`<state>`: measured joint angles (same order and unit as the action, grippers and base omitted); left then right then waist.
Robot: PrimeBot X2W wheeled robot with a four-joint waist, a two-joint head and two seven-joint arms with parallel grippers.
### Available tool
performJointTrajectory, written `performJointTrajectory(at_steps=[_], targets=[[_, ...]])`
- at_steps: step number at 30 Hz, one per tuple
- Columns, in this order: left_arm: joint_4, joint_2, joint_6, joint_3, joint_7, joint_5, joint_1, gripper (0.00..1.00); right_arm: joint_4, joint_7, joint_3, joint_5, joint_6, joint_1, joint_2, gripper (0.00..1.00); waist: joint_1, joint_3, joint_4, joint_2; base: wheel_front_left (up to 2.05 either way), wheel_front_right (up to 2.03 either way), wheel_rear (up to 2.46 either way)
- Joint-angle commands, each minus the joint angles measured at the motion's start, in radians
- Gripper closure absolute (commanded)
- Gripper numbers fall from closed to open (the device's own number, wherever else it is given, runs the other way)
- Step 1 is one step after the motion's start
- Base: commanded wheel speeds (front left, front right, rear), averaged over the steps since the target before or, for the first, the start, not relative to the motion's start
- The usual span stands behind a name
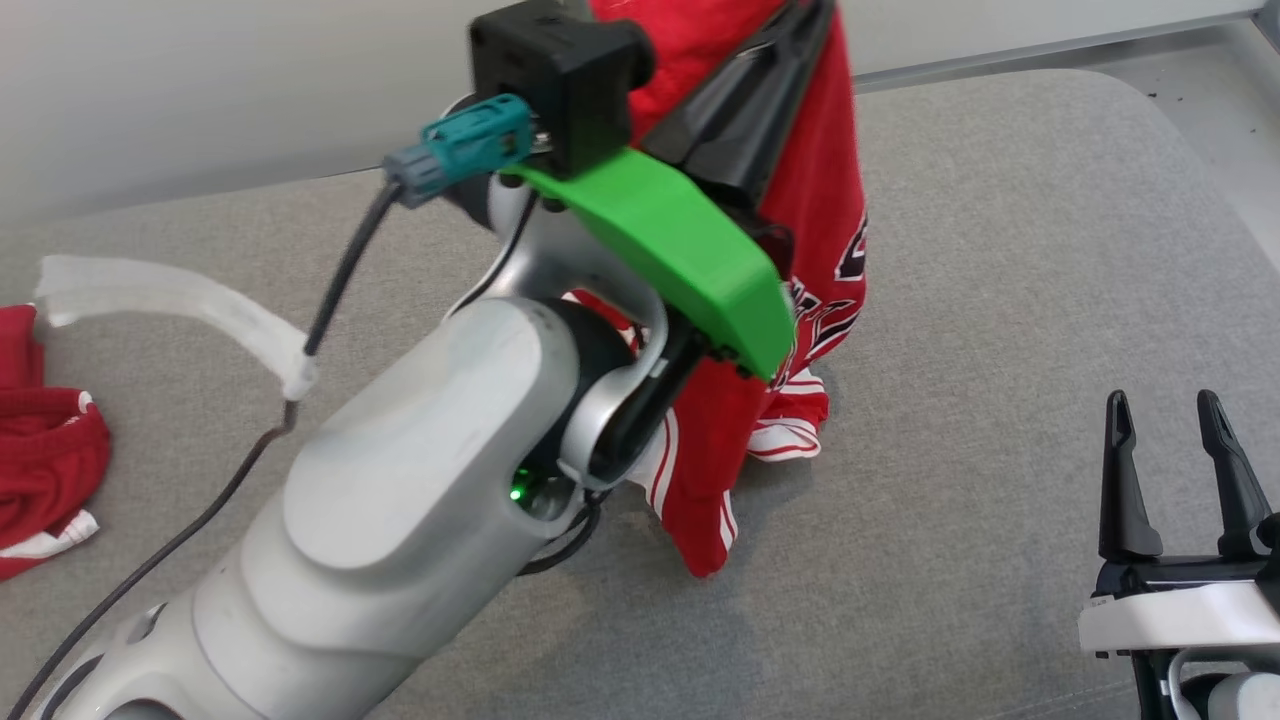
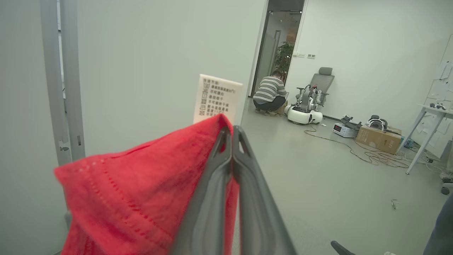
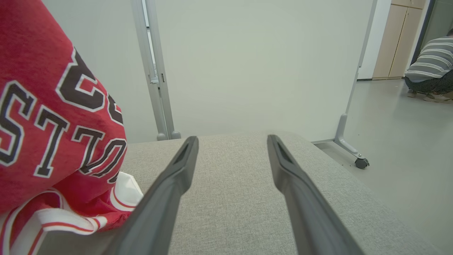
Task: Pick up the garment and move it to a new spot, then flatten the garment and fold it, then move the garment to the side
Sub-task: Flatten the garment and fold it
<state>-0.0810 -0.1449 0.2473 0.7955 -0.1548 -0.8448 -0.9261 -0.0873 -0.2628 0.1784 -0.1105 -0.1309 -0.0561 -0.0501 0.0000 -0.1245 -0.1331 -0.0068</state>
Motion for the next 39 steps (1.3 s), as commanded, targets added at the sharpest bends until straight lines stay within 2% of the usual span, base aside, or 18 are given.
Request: performJointTrajectory(at_steps=[1,4,8,11,14,19,26,31,39], targets=[[0.01,0.01,-0.002,0.003,0.011,0.016,-0.031,1.0,0.004,-0.003,-0.002,-0.006,0.0,0.01,-0.001,0.0,0.0,-0.02,-0.021,0.0068,0.0,0.0,0.0],[0.058,0.045,0.003,0.004,0.049,0.042,-0.08,1.0,0.009,-0.003,-0.014,-0.017,0.0,0.026,-0.001,0.0,0.0,-0.04,-0.036,0.0068,0.0,0.0,0.0],[0.145,0.077,0.028,-0.036,0.16,0.075,-0.142,1.0,0.016,-0.003,-0.026,-0.026,0.0,0.043,-0.002,0.0,0.0,-0.066,-0.052,0.0068,0.0,0.0,0.0],[0.228,0.082,0.046,-0.063,0.259,0.103,-0.178,1.0,0.023,-0.003,-0.031,-0.032,0.0,0.056,-0.001,0.0,0.0,-0.079,-0.055,0.0068,0.0,0.0,0.0],[0.337,0.075,0.049,-0.083,0.313,0.109,-0.169,1.0,0.026,-0.003,-0.045,-0.031,0.0,0.072,-0.001,0.0,0.0,-0.091,-0.056,0.0068,0.0,0.0,0.0],[0.548,0.009,0.02,-0.119,0.37,0.083,-0.073,1.0,0.029,-0.003,-0.047,-0.027,0.0,0.076,-0.001,0.0,0.0,-0.1,-0.033,0.0068,0.0,0.0,0.0],[0.719,-0.018,-0.059,-0.171,0.415,0.058,0.044,1.0,0.033,-0.003,-0.053,-0.012,0.0,0.061,-0.002,0.0,0.0,-0.095,0.002,0.0068,0.0,0.0,0.0],[0.689,-0.015,-0.095,-0.253,0.421,0.077,0.127,1.0,0.026,-0.003,-0.05,0.001,0.0,0.053,-0.002,0.0,0.0,-0.093,0.026,0.0068,0.0,0.0,0.0],[0.522,0.044,-0.178,-0.456,0.42,0.173,0.431,0.99,0.019,-0.003,-0.044,0.037,0.0,0.029,-0.002,0.0,0.0,-0.089,0.086,0.0068,0.0,0.0,0.0]])
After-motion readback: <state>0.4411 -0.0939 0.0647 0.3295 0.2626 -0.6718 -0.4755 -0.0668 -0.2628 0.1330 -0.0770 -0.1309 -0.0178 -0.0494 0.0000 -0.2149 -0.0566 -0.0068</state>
